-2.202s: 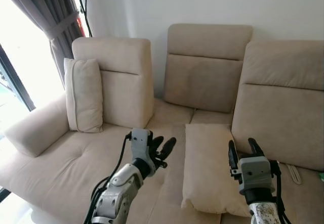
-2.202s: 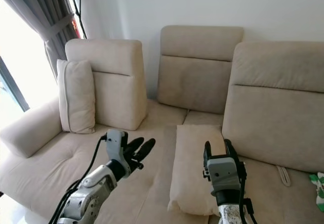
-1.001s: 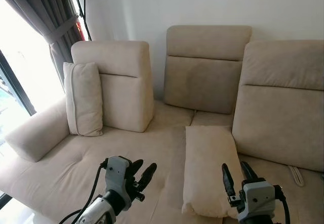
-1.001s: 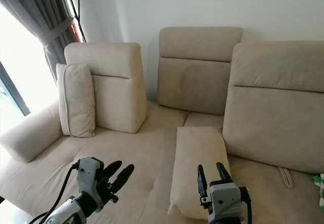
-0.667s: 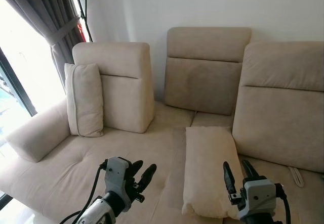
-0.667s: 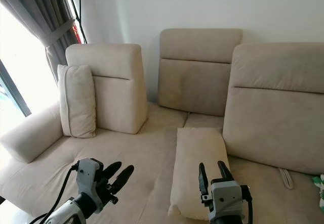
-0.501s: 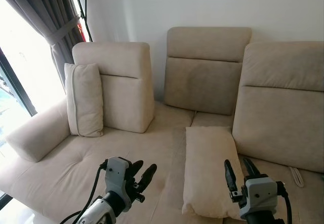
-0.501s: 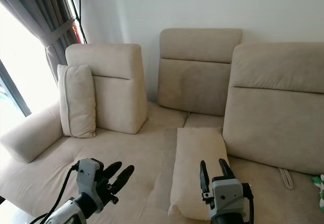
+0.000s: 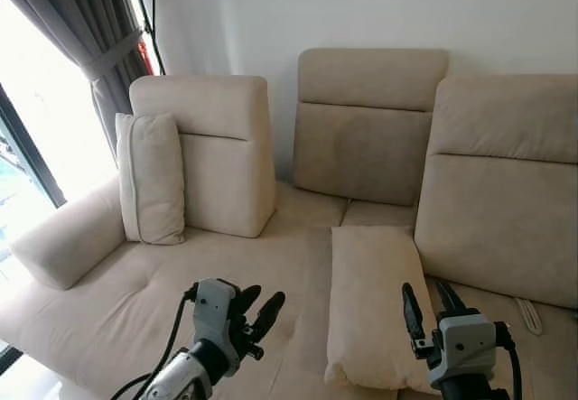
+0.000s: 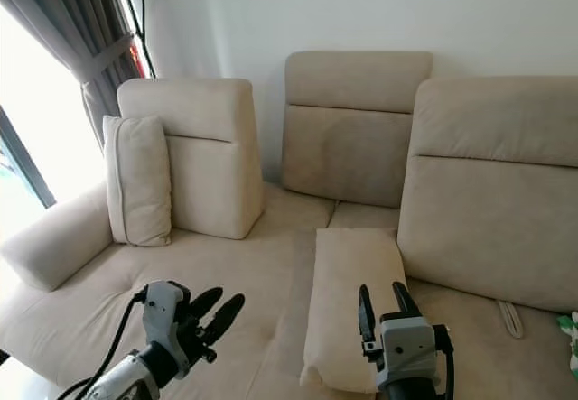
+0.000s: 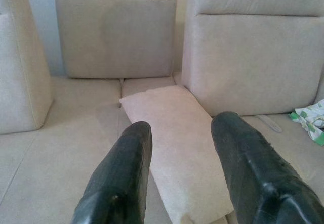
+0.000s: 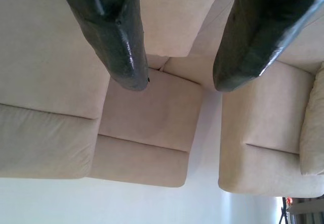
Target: Move the pillow to the sofa from floor
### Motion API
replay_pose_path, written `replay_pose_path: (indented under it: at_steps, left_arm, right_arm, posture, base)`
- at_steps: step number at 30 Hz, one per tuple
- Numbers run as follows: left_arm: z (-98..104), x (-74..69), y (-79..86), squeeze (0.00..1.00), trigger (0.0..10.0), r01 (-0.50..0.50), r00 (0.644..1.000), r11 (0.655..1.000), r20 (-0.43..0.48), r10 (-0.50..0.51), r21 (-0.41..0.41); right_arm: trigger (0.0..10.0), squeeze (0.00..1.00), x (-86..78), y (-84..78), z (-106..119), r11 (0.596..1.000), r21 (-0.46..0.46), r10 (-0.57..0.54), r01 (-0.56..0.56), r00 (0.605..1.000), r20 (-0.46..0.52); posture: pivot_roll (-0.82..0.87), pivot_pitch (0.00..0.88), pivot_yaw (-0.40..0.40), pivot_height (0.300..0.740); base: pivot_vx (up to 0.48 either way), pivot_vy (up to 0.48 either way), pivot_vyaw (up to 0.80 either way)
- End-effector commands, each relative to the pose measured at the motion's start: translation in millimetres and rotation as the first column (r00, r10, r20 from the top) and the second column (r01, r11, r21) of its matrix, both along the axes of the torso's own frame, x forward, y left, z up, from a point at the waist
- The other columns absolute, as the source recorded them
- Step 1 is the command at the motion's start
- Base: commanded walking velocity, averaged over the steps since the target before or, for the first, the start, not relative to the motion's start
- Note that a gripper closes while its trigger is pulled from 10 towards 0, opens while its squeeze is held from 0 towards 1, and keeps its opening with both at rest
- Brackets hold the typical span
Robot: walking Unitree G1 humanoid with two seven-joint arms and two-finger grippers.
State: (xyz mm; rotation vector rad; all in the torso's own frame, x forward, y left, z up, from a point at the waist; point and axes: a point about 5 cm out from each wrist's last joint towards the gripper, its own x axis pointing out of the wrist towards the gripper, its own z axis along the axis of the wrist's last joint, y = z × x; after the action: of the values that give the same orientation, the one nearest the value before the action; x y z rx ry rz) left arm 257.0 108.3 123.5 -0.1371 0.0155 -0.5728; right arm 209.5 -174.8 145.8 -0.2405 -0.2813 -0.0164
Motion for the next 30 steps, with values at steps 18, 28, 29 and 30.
replay_pose_path:
  at_steps: [18,28,29,30]
  left_arm:
    - [-4.5,0.9,-2.8,0.0,10.0,0.013,1.0,1.0,-0.023,-0.013,-0.005]
    - [-4.3,1.6,-3.0,0.0,10.0,0.019,1.0,1.0,-0.023,-0.02,-0.002]
    - [-4.3,1.6,-3.0,0.0,10.0,0.019,1.0,1.0,-0.023,-0.02,-0.002]
    - [-4.3,1.7,-3.1,0.0,10.0,0.02,1.0,1.0,-0.023,-0.02,-0.002]
  right_arm:
    - [10.0,0.0,-0.6,0.5,-2.0,1.0,0.013,-0.008,0.009,1.0,-0.015]
    - [10.0,0.0,-0.4,0.0,-2.3,1.0,0.014,-0.015,0.015,1.0,-0.016]
    - [10.0,0.0,-0.4,0.0,-2.3,1.0,0.014,-0.015,0.015,1.0,-0.016]
    - [10.0,0.0,-0.3,-0.1,-2.3,1.0,0.014,-0.016,0.016,1.0,-0.017]
  posture:
    - [0.0,0.0,0.118,0.74]
    - [-0.01,0.0,0.12,0.74]
    - [-0.01,0.0,0.12,0.74]
    - [-0.01,0.0,0.12,0.74]
  base:
    - [-0.269,0.0,0.0]
    - [-0.286,0.0,0.0]
    - [-0.281,0.0,0.0]
    - [-0.274,0.0,0.0]
